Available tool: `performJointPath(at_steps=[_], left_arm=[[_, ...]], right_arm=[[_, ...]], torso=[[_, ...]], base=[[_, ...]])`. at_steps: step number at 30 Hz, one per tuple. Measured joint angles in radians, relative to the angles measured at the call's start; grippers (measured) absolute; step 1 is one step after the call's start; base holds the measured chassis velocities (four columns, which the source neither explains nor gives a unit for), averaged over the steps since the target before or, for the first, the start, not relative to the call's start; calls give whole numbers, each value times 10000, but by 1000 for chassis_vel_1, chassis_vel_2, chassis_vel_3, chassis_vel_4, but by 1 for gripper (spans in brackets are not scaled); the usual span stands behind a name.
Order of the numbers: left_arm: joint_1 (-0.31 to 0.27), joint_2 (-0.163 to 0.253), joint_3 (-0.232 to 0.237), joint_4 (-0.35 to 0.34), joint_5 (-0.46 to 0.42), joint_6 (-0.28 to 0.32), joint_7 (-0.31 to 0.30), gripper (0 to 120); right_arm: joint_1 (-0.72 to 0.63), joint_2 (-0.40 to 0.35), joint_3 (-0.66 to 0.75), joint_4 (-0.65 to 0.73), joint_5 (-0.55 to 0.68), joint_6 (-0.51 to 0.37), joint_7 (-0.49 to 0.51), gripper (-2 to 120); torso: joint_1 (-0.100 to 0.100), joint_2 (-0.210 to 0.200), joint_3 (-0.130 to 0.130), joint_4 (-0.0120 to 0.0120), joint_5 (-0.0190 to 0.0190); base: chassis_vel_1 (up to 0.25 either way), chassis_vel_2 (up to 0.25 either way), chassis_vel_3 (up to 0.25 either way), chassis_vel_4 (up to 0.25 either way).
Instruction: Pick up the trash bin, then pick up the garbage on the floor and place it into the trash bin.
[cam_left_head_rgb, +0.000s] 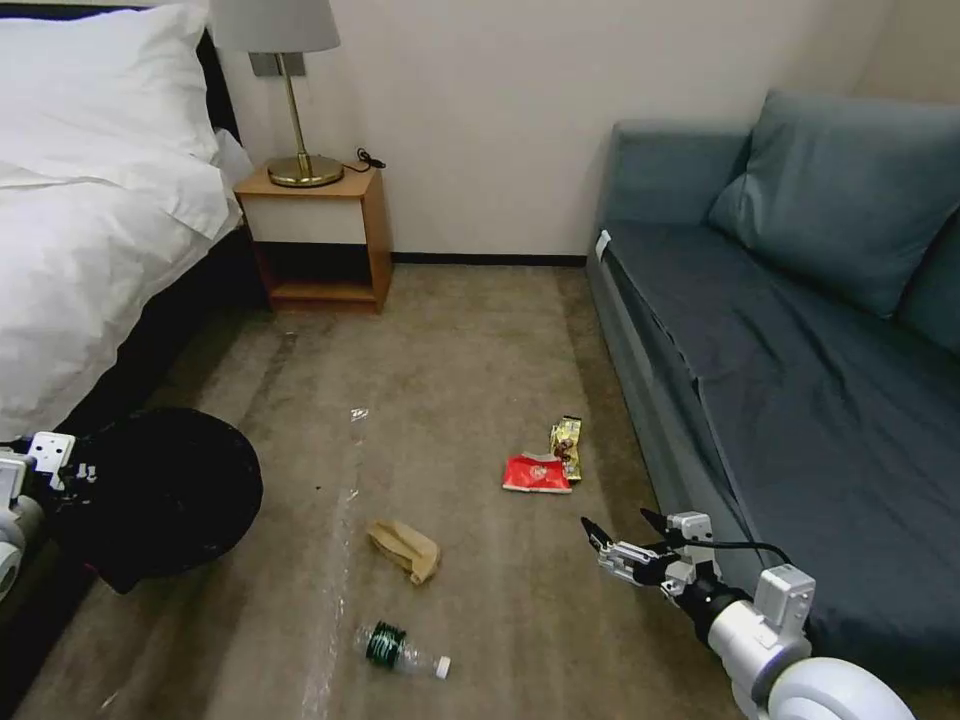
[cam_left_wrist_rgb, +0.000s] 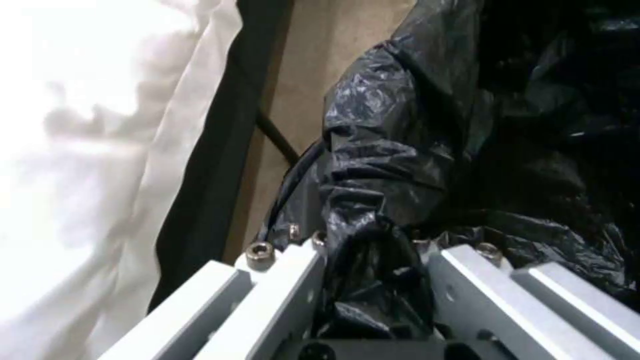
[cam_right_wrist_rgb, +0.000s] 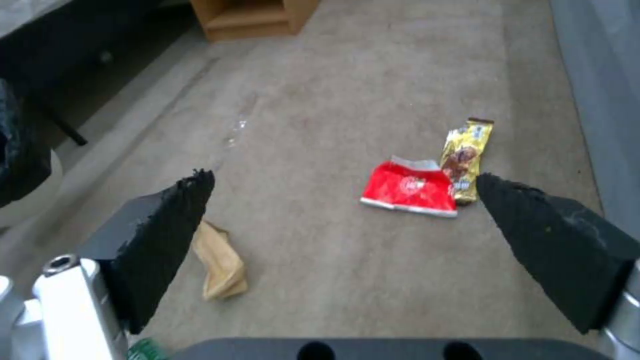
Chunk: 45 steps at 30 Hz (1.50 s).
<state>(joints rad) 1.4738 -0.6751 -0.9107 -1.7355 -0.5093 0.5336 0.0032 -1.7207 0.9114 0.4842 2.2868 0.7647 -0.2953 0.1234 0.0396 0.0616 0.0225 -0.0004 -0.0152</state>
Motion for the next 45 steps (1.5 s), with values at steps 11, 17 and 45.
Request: performJointPath(at_steps=[11, 17, 45], left_arm=[[21, 69, -101, -50, -124, -30, 8, 1], [35, 75, -213, 46, -184, -128, 20, 1], [221, -562, -54, -530, 358, -293, 38, 1]], right_arm=[[-44, 10, -108, 120, -24, -205, 76, 100], [244, -75, -264, 32, 62, -426, 73, 100], [5573, -1833, -6636, -2980, 1650, -1619, 152, 100]], torso=[[1, 0, 1, 0, 0], [-1, 0, -1, 0, 0], [-1, -1, 1, -2, 3]], base=[[-88, 91, 95, -86], [0, 0, 0, 0], [0, 0, 0, 0]])
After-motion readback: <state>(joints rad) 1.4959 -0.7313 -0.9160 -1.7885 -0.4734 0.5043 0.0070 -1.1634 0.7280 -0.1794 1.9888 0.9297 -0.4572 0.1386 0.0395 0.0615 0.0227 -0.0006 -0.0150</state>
